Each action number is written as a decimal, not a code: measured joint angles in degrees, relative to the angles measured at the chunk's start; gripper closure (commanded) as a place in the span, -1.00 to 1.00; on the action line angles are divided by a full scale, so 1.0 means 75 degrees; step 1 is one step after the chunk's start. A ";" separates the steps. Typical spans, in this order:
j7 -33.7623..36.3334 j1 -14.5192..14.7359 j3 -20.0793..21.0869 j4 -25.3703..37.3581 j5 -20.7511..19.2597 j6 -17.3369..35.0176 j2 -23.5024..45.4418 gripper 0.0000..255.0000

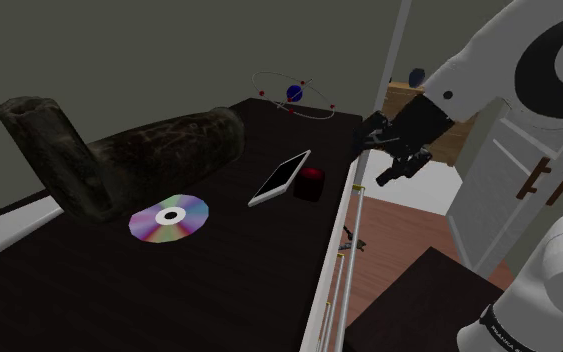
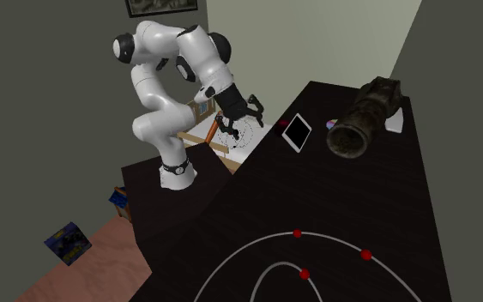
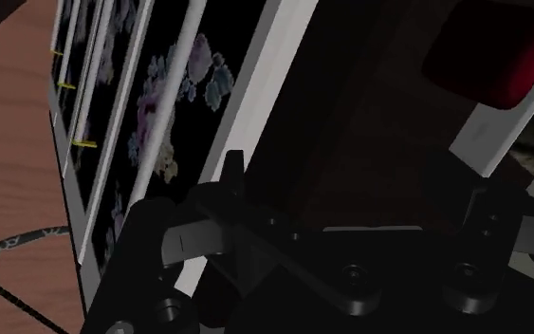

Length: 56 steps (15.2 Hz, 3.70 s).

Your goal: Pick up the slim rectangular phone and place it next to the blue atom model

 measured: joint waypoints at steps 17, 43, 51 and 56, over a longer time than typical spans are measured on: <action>0.2592 -0.0555 0.2940 0.0608 0.2847 0.4446 0.1847 -1.00; 0.3076 -0.0947 0.2663 0.1235 0.2186 0.3446 0.1440 1.00; 0.3392 -0.1239 0.2345 0.1883 0.1676 0.2603 0.1241 1.00; 0.3592 -0.1425 0.2196 0.2374 0.1387 0.2125 0.1233 1.00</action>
